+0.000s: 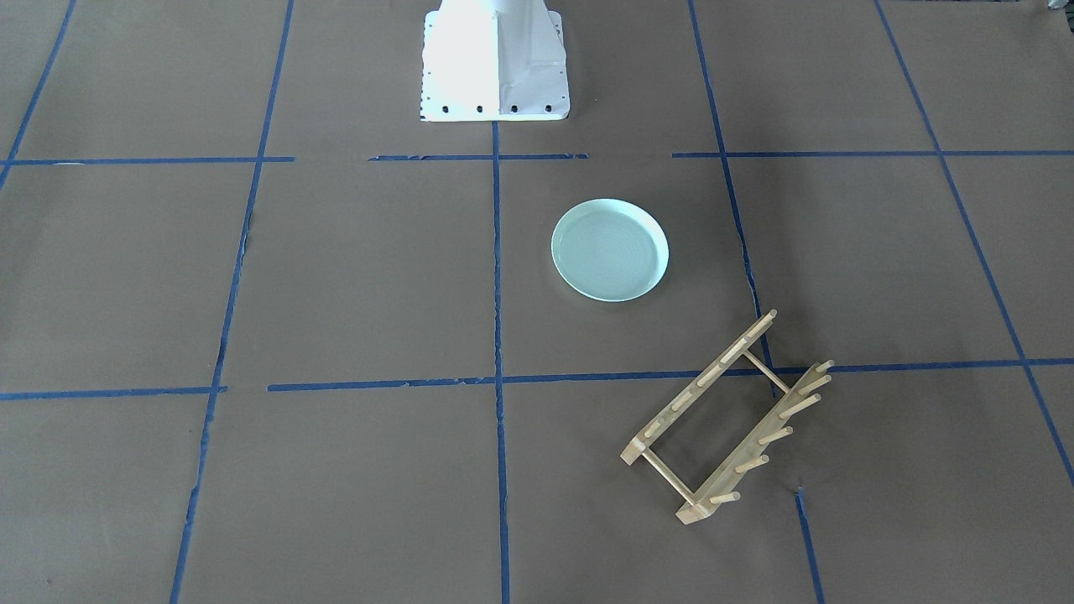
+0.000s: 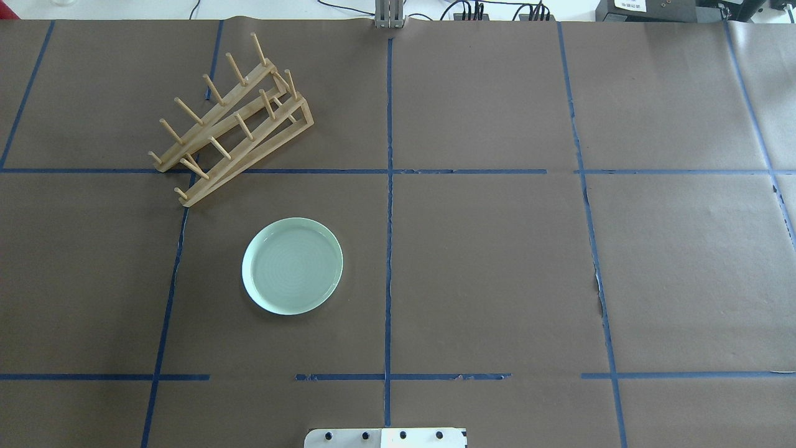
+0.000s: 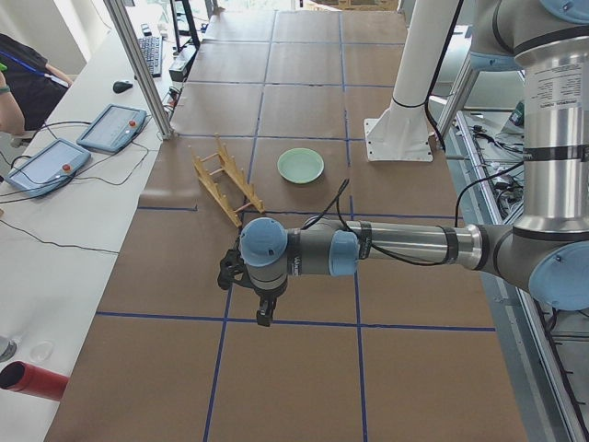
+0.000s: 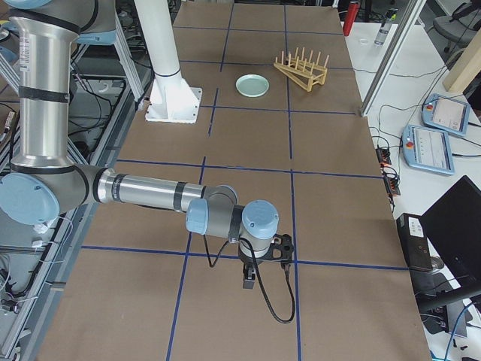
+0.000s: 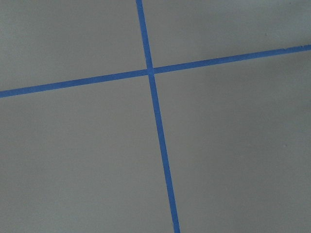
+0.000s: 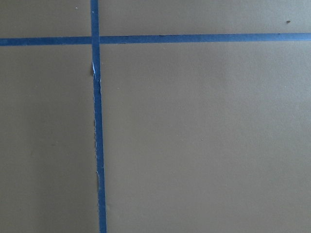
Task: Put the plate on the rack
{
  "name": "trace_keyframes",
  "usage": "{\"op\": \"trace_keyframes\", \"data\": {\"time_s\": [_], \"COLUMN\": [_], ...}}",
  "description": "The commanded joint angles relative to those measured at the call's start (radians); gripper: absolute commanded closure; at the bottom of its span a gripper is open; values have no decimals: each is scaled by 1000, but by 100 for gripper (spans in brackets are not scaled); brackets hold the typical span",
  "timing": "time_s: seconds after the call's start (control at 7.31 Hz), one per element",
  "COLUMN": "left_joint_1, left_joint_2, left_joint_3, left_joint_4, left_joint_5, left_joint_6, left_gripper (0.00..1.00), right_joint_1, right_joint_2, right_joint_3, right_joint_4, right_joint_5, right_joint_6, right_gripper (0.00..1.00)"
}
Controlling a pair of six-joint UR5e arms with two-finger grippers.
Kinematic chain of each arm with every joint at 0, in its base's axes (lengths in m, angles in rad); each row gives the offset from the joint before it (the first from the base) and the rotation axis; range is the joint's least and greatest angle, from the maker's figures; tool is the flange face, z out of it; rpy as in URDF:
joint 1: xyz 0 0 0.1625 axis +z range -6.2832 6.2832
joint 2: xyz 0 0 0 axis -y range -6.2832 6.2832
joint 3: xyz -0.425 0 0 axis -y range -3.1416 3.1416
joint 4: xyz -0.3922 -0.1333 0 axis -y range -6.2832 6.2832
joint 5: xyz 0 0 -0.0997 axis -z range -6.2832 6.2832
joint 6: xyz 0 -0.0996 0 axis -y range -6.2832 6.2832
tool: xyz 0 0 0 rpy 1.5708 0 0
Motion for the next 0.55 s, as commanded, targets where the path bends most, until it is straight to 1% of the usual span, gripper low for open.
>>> {"op": "trace_keyframes", "data": {"time_s": [0.0,0.27,0.41], "left_joint_1": [0,5,5], "left_joint_2": [-2,-16,-33], "left_joint_3": [-1,11,-10], "left_joint_4": [-2,-5,1], "left_joint_5": [3,-6,-7], "left_joint_6": [7,-6,-7], "left_gripper": [0,0,0], "right_joint_1": [-1,1,1], "right_joint_2": [0,0,0], "right_joint_3": [0,0,0], "right_joint_4": [0,0,0], "right_joint_5": [0,0,0], "right_joint_6": [0,0,0], "right_gripper": [0,0,0]}}
